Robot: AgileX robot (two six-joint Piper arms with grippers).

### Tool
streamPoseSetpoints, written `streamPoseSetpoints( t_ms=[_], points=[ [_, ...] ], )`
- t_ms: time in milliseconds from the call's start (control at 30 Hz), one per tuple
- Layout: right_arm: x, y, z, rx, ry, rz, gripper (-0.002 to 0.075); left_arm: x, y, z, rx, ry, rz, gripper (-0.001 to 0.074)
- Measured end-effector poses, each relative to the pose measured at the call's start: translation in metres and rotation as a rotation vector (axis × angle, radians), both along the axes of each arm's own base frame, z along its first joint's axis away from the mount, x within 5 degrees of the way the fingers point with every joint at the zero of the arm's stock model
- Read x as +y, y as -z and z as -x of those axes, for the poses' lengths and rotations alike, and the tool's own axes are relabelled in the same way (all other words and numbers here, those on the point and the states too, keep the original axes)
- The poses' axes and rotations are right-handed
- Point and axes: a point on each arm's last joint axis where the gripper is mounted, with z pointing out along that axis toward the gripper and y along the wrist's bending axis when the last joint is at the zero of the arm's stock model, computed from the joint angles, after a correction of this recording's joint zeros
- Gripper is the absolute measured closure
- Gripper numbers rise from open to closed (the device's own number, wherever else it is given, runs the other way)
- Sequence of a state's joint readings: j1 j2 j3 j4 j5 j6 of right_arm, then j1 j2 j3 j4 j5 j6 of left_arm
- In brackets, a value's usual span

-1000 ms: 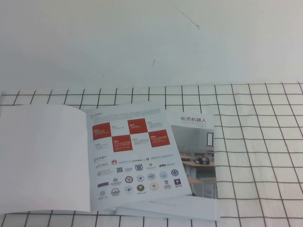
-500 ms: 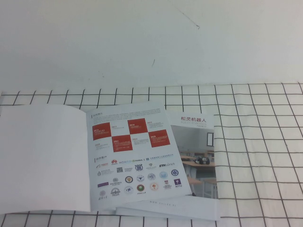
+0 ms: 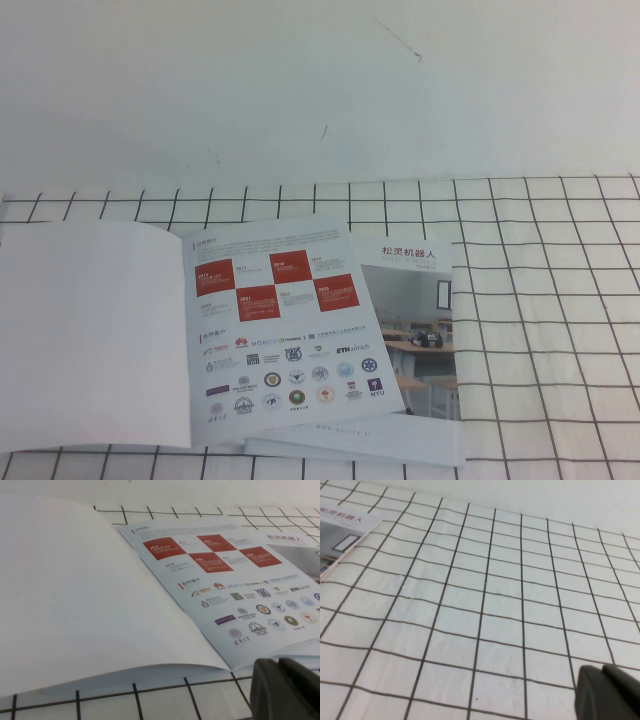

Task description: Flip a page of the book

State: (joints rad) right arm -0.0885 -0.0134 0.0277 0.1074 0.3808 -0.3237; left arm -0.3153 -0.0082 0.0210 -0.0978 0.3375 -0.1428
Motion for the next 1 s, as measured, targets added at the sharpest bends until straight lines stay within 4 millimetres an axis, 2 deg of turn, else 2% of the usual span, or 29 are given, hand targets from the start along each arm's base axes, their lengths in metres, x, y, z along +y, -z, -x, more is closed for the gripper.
streamPoseSetpoints(
  t_ms=[800, 1000],
  points=[
    [0.0, 0.0, 0.0, 0.0, 0.0, 0.0, 0.0728, 0.0, 0.0, 0.0, -0.002, 0.003, -0.005, 0.0737],
    [-0.0002, -0.0015, -0.0006, -0.017, 0.002, 0.0, 0.0728, 0.0017, 0.0001, -0.0006, -0.023, 0.002, -0.07, 0.0737]
  ],
)
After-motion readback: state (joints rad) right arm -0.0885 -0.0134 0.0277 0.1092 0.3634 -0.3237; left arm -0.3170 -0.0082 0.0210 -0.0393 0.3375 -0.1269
